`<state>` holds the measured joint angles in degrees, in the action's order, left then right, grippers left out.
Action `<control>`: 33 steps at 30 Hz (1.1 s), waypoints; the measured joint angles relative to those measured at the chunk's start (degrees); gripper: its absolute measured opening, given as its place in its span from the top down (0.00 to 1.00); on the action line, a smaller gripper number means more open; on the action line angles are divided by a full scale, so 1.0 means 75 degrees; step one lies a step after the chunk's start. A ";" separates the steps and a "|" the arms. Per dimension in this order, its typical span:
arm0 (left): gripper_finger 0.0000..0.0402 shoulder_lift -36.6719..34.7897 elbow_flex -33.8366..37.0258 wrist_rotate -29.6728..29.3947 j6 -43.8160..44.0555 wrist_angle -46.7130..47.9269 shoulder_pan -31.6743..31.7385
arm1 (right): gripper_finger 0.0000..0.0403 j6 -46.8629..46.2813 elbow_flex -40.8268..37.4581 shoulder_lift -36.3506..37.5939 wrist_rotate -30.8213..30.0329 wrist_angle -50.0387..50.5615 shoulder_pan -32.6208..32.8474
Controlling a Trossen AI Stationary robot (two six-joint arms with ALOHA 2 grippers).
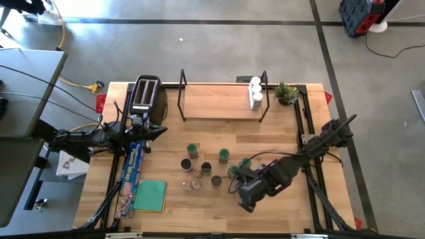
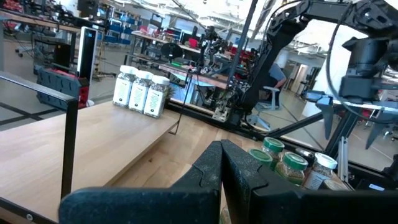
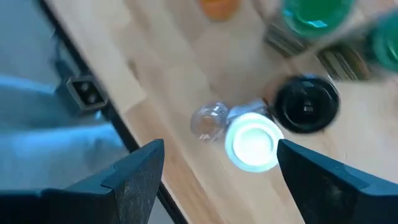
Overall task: Shelf spices
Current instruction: Put the white seasoning bottle on the shelf and align it with the other white seasoning bottles
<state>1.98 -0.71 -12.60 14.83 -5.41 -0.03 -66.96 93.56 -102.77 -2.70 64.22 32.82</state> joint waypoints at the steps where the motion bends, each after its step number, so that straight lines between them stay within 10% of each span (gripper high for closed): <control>1: 1.00 0.0000 0.0000 0.0000 0.0000 0.0000 0.0000 | 0.24 -0.0330 0.0000 -0.0042 -0.0015 0.0039 0.0006; 12: 1.00 0.0000 0.0000 0.0000 0.0000 0.0003 0.0000 | 0.24 -0.1526 -0.1159 -0.0243 0.0669 -0.0335 0.0006; 33: 1.00 0.0000 0.0000 0.0000 0.0000 -0.0003 0.0000 | 0.24 0.0387 -0.1958 -0.0215 0.0474 -0.1460 -0.0026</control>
<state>1.98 -0.71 -12.60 14.83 -5.43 -0.03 -64.06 78.87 -104.39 0.85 53.27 32.62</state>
